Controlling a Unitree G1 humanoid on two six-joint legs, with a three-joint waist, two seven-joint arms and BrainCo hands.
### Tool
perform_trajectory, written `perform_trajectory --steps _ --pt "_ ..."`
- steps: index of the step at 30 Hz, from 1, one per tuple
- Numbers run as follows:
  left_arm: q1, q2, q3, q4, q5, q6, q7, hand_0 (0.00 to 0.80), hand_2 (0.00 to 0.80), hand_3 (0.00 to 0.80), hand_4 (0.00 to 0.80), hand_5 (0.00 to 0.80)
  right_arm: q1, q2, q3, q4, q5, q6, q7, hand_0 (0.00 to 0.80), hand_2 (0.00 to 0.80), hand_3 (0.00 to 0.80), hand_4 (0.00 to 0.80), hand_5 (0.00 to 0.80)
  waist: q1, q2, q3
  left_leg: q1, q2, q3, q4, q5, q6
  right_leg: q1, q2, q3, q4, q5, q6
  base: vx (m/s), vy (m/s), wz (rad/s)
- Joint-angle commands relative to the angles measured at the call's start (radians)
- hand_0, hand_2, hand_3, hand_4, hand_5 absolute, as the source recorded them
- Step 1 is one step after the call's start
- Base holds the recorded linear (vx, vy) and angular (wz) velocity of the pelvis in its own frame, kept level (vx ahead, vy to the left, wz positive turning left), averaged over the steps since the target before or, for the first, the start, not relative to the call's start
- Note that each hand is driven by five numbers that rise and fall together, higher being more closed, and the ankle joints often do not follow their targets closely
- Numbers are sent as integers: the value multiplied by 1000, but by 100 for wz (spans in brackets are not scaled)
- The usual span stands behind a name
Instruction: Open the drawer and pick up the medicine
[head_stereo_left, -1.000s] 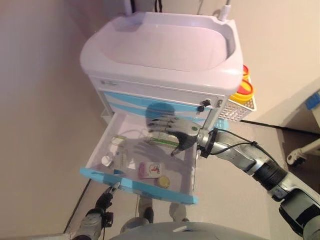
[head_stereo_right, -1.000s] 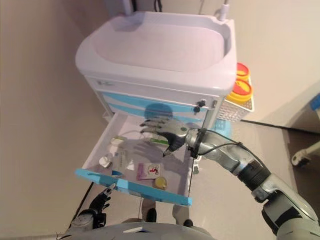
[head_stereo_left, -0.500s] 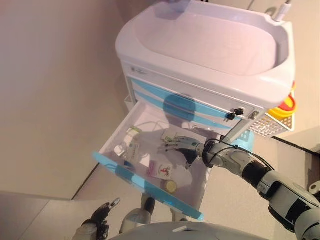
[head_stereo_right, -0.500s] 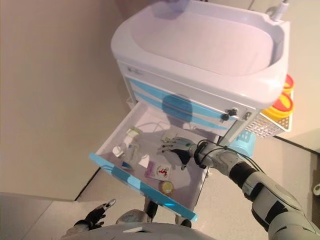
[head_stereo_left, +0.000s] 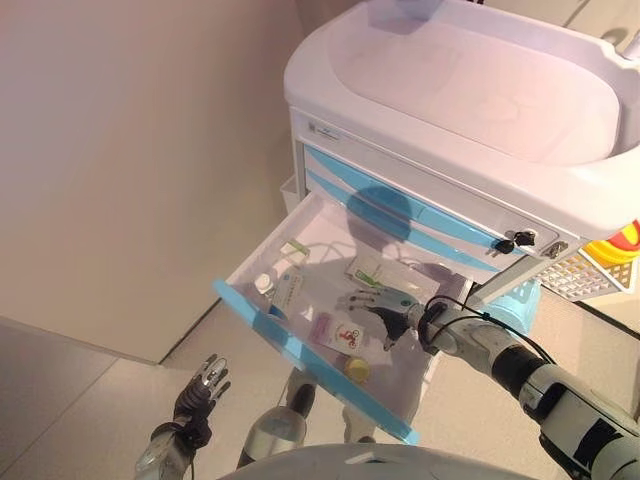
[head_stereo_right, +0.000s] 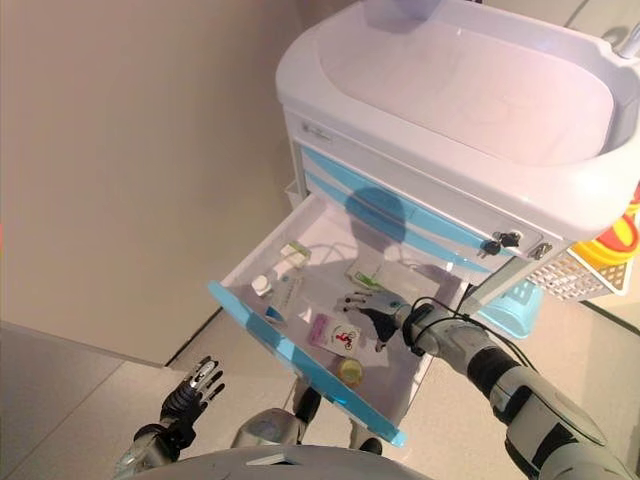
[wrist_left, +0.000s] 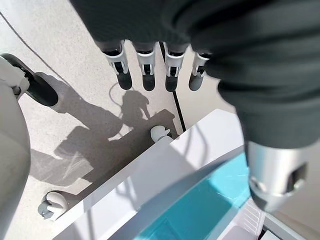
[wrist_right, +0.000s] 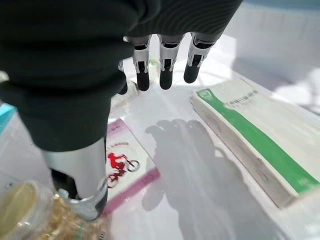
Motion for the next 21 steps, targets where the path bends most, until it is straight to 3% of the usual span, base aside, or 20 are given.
perform_trajectory --steps 1,10,21 --pt "-18 49 51 55 58 -28 78 0 0 0 0 0 -35 7 32 -14 -6 -71 -37 0 0 0 0 0 15 -16 -20 -19 -36 17 11 -49 13 -49 -45 38 87 30 37 0 0 0" --pt "-29 67 96 214 180 -57 84 0 0 0 0 0 -48 49 98 19 28 -202 54 0 0 0 0 0 32 -27 -24 -18 -37 3 10 -47 12 -41 -40 31 81 25 36 0 0 0" --pt "-47 45 31 248 224 -98 70 0 0 0 0 0 -27 93 120 36 0 -250 23 0 0 0 0 0 38 -31 -27 -29 -39 -15 7 -37 5 -42 -38 21 70 32 39 -4 -8 3"
